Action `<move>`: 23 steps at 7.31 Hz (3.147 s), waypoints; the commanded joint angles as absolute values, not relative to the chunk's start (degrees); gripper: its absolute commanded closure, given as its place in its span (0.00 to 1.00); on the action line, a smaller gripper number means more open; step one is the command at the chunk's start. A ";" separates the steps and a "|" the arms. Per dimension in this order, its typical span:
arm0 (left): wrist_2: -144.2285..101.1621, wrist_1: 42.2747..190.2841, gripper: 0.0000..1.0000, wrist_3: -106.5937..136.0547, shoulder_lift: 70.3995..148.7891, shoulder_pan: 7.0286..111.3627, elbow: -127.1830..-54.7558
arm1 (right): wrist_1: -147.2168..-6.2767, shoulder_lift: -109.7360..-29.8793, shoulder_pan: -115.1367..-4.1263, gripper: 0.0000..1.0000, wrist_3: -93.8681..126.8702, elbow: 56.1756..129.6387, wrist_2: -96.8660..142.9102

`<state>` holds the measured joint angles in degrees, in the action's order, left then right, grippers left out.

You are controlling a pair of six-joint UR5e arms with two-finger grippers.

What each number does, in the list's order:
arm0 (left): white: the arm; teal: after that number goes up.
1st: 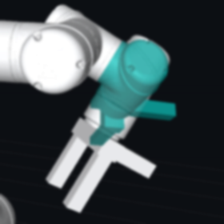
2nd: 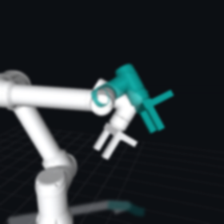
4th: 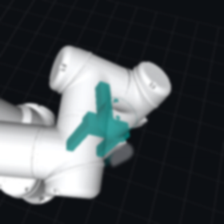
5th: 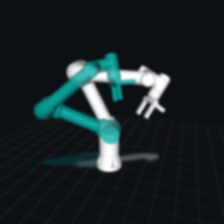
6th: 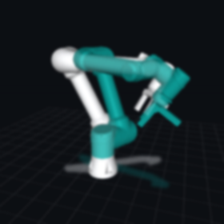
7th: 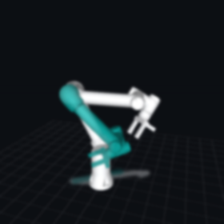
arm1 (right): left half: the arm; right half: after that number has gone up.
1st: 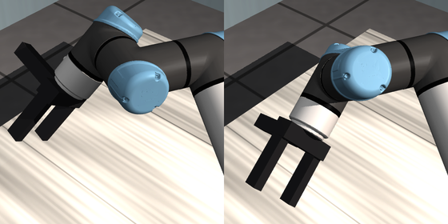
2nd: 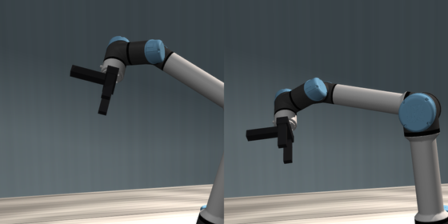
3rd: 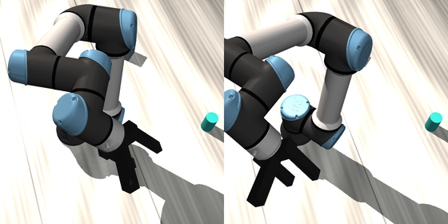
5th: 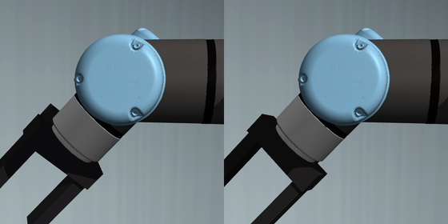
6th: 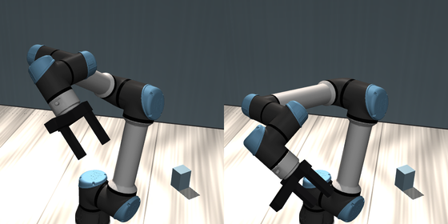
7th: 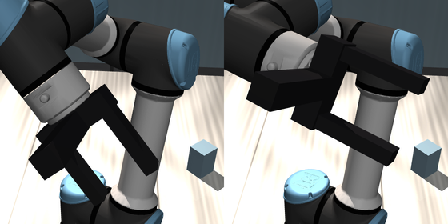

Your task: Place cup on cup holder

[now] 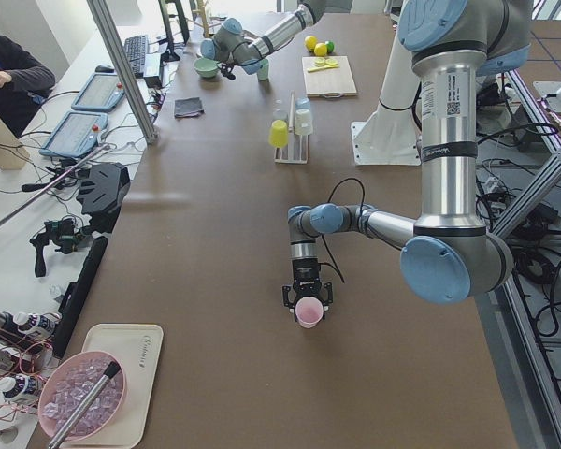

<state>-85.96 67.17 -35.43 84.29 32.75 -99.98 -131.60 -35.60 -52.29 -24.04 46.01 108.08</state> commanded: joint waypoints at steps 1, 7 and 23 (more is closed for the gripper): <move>-85.96 67.24 0.49 -35.59 84.29 32.96 -100.54 | -131.57 -35.51 -51.86 0.01 -24.26 45.36 108.11; -90.41 67.24 0.70 -52.91 85.06 49.38 -114.07 | -131.14 -35.60 -49.22 0.01 -25.66 43.69 106.80; -115.30 101.47 1.00 -9.02 86.05 66.35 -114.35 | -134.03 -40.05 -50.80 0.69 -25.94 59.52 103.53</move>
